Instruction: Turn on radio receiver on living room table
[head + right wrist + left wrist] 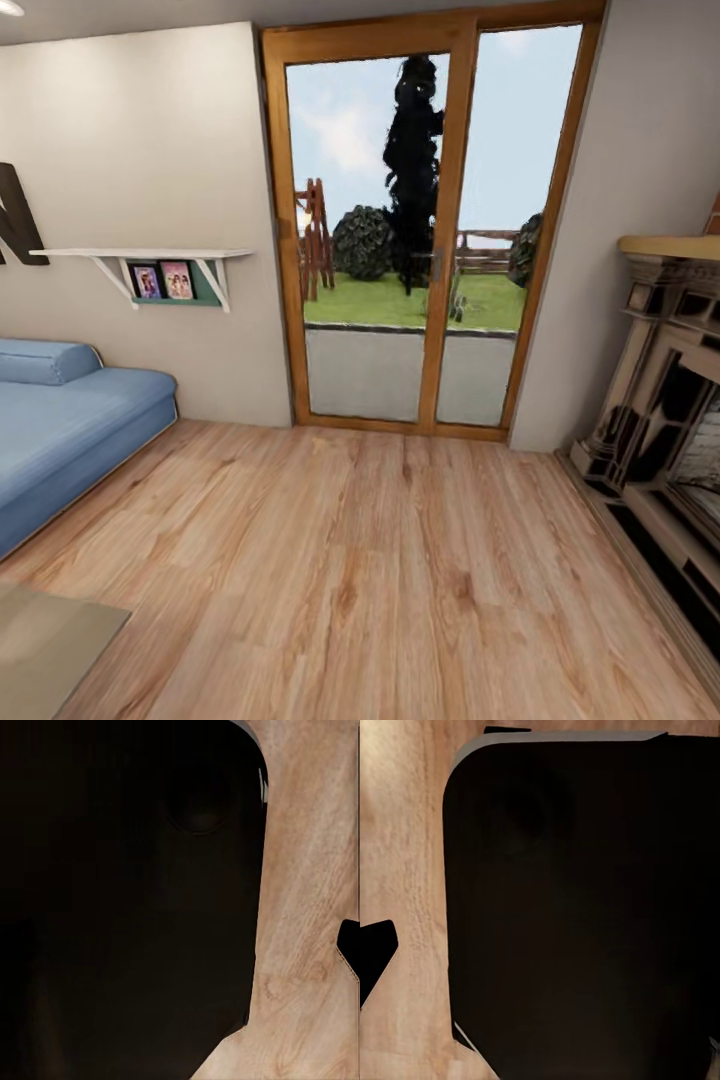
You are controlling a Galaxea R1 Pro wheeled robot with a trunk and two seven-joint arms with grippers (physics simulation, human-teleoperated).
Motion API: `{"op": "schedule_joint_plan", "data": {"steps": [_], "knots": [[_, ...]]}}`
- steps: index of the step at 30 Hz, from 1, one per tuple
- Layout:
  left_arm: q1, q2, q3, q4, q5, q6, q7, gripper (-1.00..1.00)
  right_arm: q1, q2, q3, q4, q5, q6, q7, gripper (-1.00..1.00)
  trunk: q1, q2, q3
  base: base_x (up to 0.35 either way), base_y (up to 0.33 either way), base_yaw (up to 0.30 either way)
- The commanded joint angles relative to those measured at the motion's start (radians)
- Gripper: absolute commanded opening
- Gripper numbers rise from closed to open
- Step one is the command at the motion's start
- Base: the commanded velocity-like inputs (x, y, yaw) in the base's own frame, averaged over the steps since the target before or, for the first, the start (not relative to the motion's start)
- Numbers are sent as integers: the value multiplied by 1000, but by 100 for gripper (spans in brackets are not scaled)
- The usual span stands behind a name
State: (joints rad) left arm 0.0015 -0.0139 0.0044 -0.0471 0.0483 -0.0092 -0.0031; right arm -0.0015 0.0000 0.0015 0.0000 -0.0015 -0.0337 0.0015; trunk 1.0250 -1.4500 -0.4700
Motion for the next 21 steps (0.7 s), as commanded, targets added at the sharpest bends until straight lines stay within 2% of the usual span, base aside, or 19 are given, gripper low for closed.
{"op": "schedule_joint_plan", "data": {"steps": [1, 21], "knots": [[0, 0, 0, 0, 1, 0, 0, 100, 0, 0, 0, 0, 0, 0, 0, 100, 0, 0, 0, 324, 0, 0], [0, 0, 0, 0, 2, 0, 0, 100, 0, 0, 0, 0, 0, 0, 0, 100, 0, 0, 0, 324, 0, 0]]}}
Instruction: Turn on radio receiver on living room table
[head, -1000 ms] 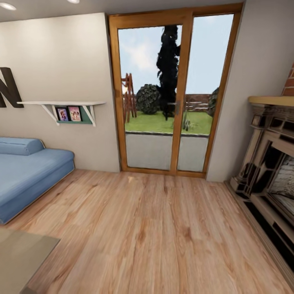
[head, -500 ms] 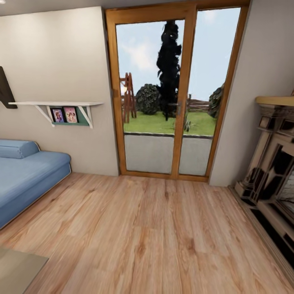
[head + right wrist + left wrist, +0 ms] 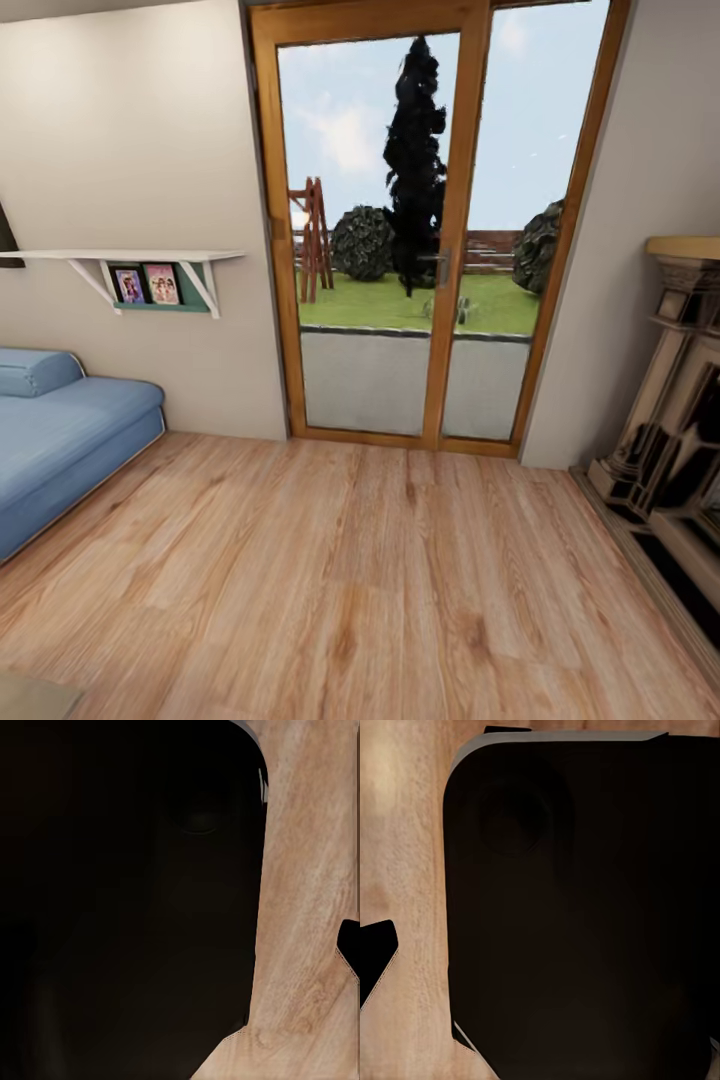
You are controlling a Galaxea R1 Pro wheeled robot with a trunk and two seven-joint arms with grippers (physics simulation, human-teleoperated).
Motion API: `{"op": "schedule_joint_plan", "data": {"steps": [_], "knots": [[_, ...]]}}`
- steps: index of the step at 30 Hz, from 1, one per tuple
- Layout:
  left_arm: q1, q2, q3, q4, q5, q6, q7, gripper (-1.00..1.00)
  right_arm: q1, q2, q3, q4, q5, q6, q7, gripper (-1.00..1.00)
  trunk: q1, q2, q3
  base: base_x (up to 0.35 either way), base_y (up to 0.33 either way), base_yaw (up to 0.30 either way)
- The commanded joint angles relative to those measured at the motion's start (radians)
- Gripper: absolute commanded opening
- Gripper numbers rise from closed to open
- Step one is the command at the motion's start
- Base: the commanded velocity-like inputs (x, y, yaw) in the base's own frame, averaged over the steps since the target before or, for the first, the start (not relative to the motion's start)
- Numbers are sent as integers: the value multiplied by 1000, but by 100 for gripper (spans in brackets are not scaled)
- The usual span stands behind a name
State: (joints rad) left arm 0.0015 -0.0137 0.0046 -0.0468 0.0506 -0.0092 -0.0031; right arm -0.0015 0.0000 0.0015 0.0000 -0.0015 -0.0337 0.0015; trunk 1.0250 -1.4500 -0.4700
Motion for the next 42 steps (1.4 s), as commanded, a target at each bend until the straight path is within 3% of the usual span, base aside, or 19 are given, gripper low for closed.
{"op": "schedule_joint_plan", "data": {"steps": [1, 42], "knots": [[0, 0, 0, 0, 0, 0, 0, 100, 0, 0, 0, 0, 0, 0, 0, 100, 0, 0, 0, 324, 0, 0], [0, 1, 0, -1, 0, 0, 1, 100, 0, 0, 0, 0, 0, 0, 0, 100, 0, 0, 0, 324, 0, 0]]}}
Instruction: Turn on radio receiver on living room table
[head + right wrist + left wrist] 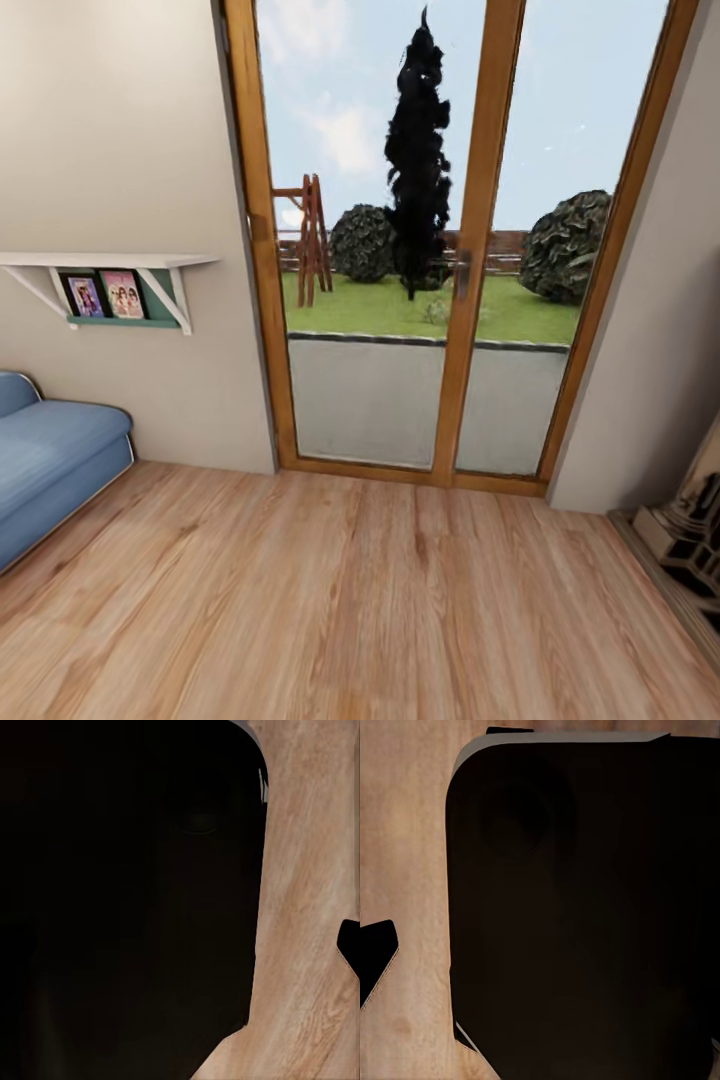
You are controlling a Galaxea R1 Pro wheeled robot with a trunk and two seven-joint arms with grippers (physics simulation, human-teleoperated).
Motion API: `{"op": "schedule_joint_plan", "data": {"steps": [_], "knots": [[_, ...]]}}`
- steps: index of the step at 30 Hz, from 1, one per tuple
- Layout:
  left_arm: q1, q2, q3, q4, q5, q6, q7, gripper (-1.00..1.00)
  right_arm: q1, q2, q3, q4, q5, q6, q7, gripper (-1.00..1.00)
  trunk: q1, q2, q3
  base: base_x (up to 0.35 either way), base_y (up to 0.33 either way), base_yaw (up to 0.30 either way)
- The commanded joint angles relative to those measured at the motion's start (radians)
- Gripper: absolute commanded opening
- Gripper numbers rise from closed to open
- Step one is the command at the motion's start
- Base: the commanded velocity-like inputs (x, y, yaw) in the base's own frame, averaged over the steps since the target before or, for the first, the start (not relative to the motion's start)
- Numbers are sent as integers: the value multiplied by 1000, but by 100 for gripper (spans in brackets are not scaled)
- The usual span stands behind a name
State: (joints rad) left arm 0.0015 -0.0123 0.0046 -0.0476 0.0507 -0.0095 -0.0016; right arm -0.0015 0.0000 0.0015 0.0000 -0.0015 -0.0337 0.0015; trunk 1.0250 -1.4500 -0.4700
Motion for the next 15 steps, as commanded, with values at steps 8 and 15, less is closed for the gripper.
{"op": "schedule_joint_plan", "data": {"steps": [8, 15], "knots": [[0, 1, 0, -1, 29, -3, -1, 100, 0, 0, 0, 0, 0, -24, 0, 100, 0, 0, 0, 108, 0, 0], [0, 2, 0, -1, 39, -3, -1, 100, 0, 0, 0, 0, 0, -39, 0, 100, 0, 0, 0, 5, 0, 133]]}}
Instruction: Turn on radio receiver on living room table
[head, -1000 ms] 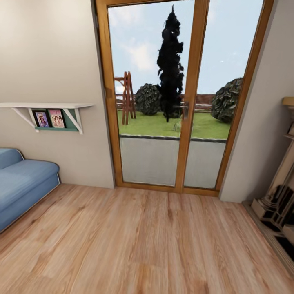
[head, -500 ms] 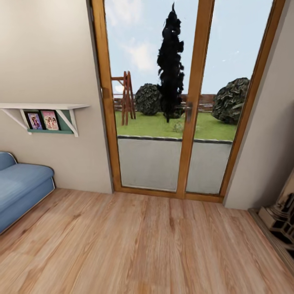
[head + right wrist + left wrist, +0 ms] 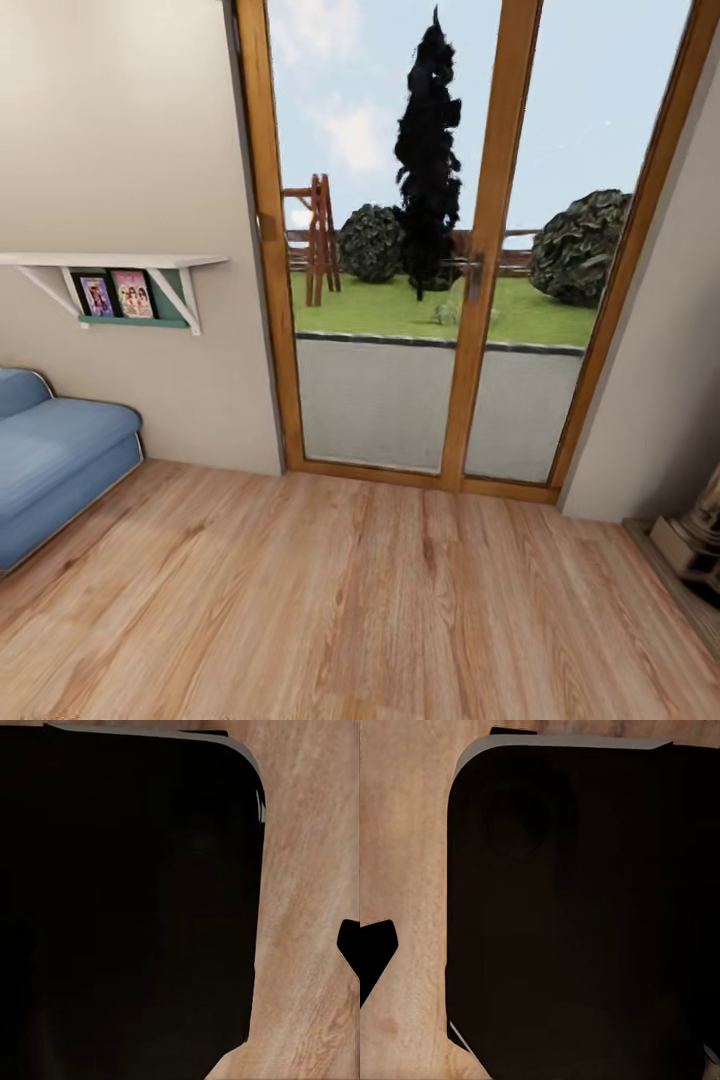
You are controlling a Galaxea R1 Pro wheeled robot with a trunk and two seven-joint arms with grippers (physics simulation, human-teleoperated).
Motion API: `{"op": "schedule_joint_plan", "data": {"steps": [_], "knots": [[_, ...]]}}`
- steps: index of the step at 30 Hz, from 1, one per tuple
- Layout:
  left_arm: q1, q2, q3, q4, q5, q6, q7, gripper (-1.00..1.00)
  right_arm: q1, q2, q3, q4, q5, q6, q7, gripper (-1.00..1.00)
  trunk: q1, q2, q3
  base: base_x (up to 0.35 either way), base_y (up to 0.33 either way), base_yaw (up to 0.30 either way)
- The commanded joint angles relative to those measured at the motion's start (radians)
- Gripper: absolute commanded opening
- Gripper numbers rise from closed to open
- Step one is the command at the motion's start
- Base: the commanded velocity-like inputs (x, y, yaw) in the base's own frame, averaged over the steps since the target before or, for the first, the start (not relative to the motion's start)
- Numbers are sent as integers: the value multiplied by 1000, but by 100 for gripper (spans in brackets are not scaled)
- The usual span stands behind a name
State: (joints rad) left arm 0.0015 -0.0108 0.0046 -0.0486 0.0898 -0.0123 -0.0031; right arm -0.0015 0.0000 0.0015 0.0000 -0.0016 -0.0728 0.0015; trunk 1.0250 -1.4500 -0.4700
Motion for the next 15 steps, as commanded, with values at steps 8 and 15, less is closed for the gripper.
{"op": "schedule_joint_plan", "data": {"steps": [8, 15], "knots": [[0, 0, 0, 0, 1, 0, 0, 100, 0, 0, 0, 0, 0, -3, 0, 100, 0, 0, 0, 0, 0, 254], [0, 0, 0, 0, 1, 0, 0, 100, 0, 0, 0, 0, 0, -4, 0, 100, 0, 0, 0, 0, 0, 268]]}}
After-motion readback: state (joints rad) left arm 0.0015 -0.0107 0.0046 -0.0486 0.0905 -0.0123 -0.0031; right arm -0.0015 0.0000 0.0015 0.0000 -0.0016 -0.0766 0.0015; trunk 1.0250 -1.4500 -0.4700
